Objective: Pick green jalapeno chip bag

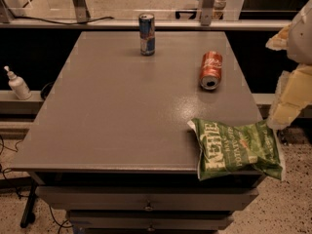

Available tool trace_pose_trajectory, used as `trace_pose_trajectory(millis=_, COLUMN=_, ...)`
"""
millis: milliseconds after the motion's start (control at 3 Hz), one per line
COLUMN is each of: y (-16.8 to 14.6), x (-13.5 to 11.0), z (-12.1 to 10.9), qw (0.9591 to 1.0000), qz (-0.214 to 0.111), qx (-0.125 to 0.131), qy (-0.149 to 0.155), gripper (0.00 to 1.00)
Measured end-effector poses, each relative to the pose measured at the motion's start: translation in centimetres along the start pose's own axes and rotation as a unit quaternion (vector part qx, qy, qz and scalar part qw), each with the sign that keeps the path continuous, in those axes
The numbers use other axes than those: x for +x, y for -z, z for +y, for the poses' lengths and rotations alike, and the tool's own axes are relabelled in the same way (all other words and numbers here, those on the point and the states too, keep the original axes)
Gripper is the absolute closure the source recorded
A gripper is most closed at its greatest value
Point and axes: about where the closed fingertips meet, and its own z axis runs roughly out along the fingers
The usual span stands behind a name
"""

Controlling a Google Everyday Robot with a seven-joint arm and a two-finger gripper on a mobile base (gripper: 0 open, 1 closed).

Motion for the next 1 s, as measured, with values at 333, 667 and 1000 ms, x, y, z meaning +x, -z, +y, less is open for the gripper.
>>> trace_pose_trajectory(millis=333, y=0.0, x=0.0, z=0.0, qw=1.0, qz=0.0, qx=0.0, qy=0.0, gripper=0.0)
trace_pose_trajectory(millis=667, y=-0.9, x=1.1, z=0.2, qw=0.9996, qz=-0.018, qx=-0.009, qy=-0.019, gripper=0.0)
trace_pose_trajectory(millis=1000, y=-2.8, x=3.3, z=1.6, qw=0.9968, qz=-0.034, qx=-0.032, qy=-0.064, gripper=0.0)
